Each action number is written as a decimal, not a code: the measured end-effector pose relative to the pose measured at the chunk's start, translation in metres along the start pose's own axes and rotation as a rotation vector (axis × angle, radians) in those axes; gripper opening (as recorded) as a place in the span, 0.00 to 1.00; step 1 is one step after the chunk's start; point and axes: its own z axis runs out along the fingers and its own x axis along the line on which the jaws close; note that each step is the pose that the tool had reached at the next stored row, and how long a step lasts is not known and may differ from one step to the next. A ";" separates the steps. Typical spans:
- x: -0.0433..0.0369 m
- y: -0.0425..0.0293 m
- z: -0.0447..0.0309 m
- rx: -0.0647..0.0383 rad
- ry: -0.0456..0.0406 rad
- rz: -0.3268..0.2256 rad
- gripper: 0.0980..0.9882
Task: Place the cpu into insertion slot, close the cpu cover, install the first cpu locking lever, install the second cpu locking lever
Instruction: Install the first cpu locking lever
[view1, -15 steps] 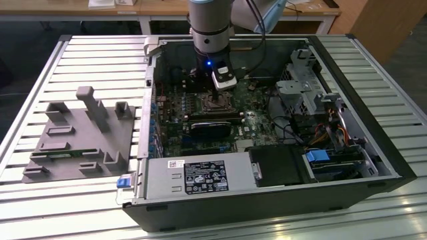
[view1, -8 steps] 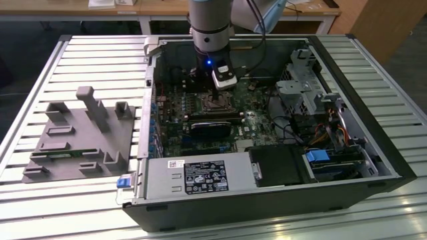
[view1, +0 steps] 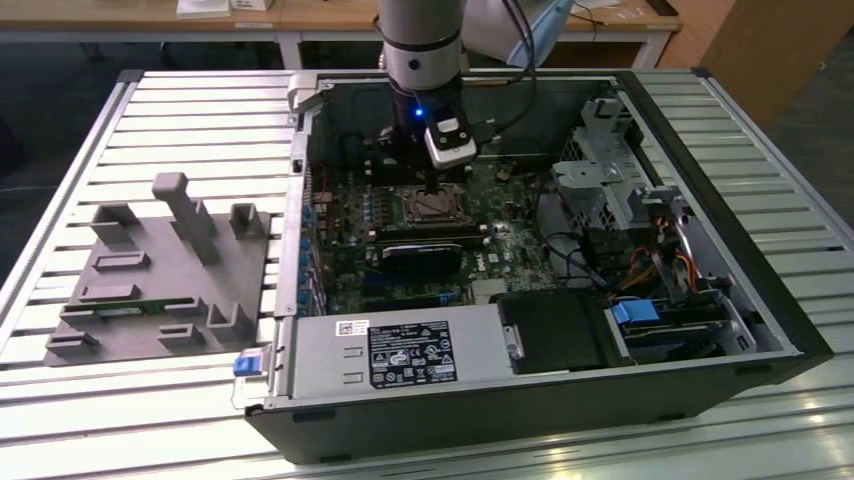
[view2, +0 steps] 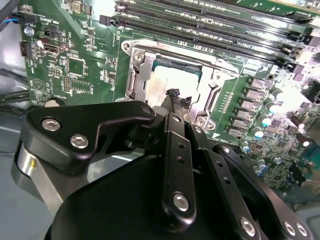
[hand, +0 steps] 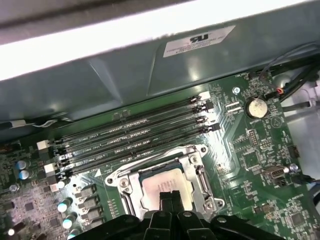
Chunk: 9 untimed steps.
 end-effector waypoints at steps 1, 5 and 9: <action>-0.0001 0.0001 -0.0012 0.001 -0.0004 0.000 0.00; -0.0002 0.0001 -0.0021 0.003 -0.0012 0.000 0.00; -0.0002 0.0001 -0.0021 0.004 -0.0015 -0.001 0.00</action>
